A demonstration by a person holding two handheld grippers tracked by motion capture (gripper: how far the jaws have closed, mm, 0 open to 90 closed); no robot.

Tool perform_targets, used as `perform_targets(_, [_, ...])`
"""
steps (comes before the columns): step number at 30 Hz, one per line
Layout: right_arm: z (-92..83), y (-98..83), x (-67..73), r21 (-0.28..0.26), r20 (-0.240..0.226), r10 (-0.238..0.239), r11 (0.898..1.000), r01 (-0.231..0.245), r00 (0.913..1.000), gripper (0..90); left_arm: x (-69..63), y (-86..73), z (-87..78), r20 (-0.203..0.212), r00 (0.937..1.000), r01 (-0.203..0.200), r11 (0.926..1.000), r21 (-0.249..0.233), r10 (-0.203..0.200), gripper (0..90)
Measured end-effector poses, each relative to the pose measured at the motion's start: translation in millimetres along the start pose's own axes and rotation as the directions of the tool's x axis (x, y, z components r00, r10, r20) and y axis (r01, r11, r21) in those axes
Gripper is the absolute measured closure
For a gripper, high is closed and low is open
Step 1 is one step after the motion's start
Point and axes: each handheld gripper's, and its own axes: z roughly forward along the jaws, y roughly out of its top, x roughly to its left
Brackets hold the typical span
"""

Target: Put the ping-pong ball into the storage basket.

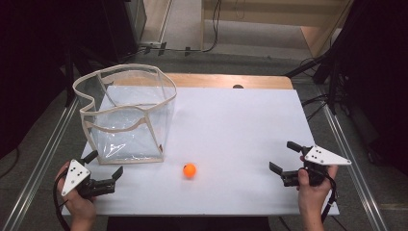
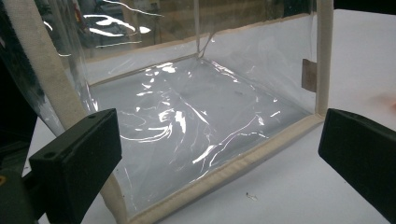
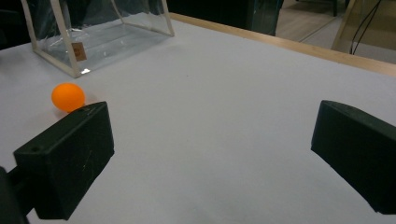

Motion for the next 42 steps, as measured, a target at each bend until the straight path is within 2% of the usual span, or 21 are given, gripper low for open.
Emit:
perform_targets(10, [6.4,13.2,8.5,0.012,-0.007,-0.03,0.999,0.03,0.9995,0.0,0.1,-0.1,-0.3,0.0,1.0,0.003,1.0,-0.002,-0.003,0.0])
perform_targets(13, [10.5,19.1,11.9,0.023,-0.021,-0.047,0.999,0.047,0.9987,0.0,0.0,-0.1,-0.2,0.0,1.0,0.001,1.0,0.0,-0.001,0.0])
perform_targets(29, [27.0,37.7,24.1,0.042,-0.08,-0.074,0.996,0.078,0.9941,0.0,-0.3,0.0,0.0,-0.001,1.0,-0.003,1.0,0.002,0.003,0.0])
perform_targets(42, [44.2,50.8,37.0,0.072,-0.131,-0.102,0.991,0.112,0.9861,0.0,-0.2,0.0,-0.2,0.0,1.0,-0.002,1.0,0.001,0.002,0.0])
